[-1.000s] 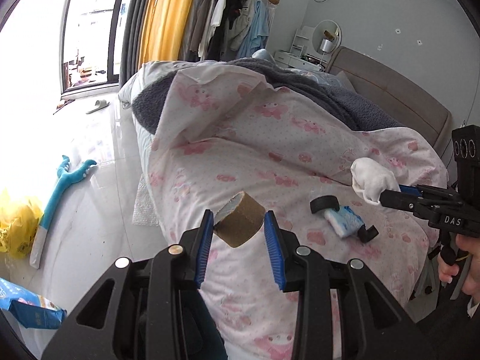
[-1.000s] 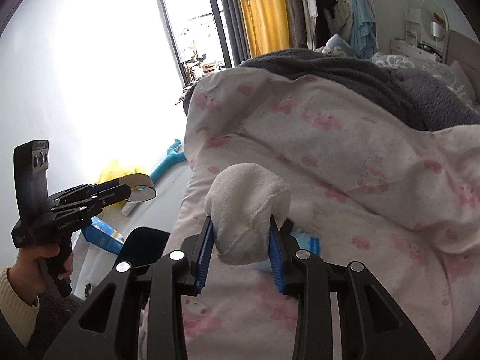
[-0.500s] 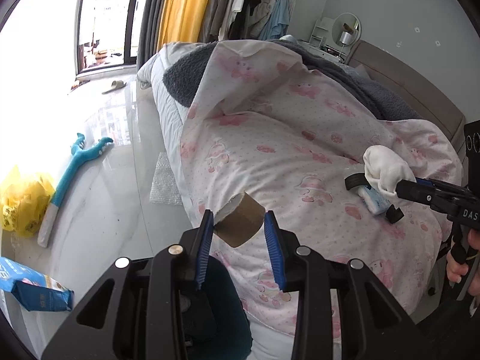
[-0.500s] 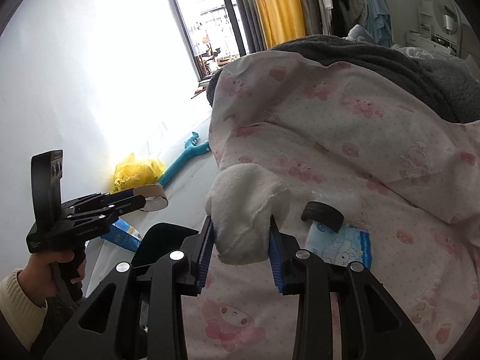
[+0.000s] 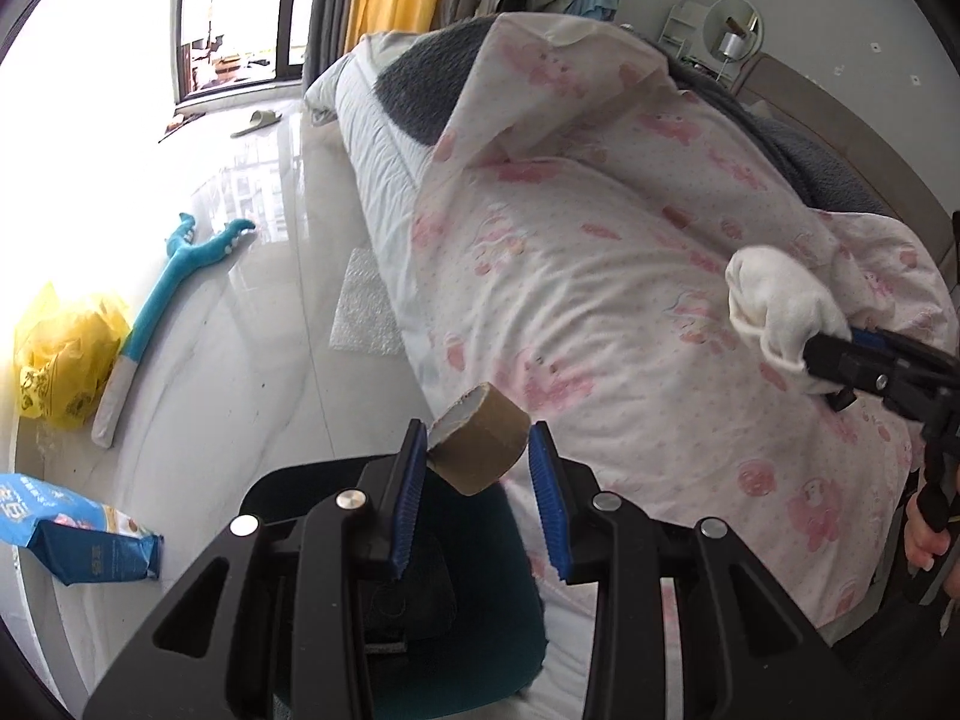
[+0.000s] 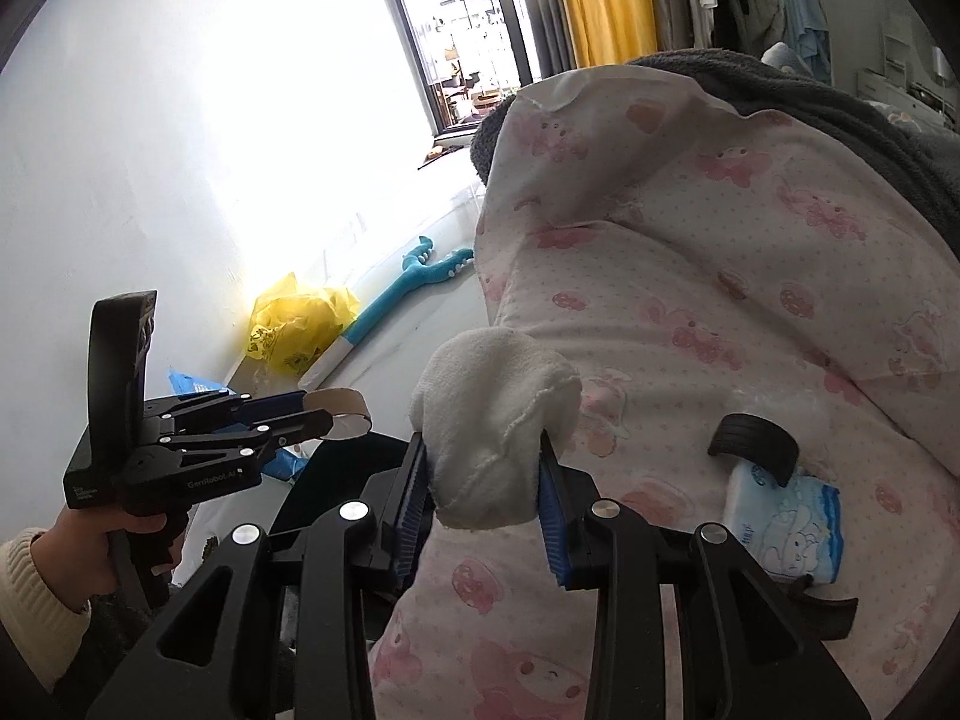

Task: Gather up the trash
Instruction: 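Carry the tape core and sock ball over the teal bin with both grippers, then open both grippers to drop the tape core and sock ball into the bin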

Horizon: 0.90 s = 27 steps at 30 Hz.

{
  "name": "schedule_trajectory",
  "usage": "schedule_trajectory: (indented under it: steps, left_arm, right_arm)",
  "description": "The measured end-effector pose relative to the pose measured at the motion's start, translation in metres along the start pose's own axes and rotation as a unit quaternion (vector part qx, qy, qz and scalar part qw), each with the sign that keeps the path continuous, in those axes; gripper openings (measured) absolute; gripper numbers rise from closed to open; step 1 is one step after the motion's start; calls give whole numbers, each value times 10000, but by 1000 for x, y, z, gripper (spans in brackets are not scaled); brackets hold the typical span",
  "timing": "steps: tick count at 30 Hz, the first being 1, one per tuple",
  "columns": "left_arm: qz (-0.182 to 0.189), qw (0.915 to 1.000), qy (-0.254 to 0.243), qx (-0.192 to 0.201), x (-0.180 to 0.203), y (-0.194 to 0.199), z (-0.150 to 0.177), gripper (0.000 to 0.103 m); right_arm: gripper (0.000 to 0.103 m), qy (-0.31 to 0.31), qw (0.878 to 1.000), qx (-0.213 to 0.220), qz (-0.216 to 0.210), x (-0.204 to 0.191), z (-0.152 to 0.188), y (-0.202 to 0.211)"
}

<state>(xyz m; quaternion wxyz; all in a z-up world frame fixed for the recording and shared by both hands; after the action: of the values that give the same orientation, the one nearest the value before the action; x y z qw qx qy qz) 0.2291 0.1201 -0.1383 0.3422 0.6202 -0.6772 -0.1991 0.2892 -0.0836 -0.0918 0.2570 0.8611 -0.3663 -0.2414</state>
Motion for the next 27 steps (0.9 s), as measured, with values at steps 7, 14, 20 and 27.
schedule_trajectory:
  steps: [7, 14, 20, 27]
  left_arm:
    - [-88, 9983, 328, -480, -29, -11, 21, 38]
    - [-226, 9952, 411, -861, -52, -19, 43, 38]
    - [-207, 9894, 665, -1275, -75, -28, 63, 38]
    - [-174, 9826, 761, -1685, -89, -34, 81, 39]
  right_arm:
    - [35, 162, 9994, -1, -293, -31, -10, -24]
    - [35, 52, 9986, -200, -486, -42, -1, -63]
    - [35, 209, 9972, -246, -681, -70, -11, -86]
    - [35, 298, 9959, -458, -726, -89, -8, -108]
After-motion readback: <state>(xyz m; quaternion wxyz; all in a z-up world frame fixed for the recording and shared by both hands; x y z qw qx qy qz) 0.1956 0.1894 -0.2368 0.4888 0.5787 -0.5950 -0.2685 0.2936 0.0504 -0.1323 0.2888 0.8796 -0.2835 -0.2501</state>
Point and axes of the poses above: each gripper's, at about its wrist camera, not at the fingertips, and y roughly against the way its jaws point, x to its right, z to its underside, the point moved 1 cm from there along -y, roughly the way its jaws point, and after that the axes turned 7 degrees about x, right-handed, at the moved point
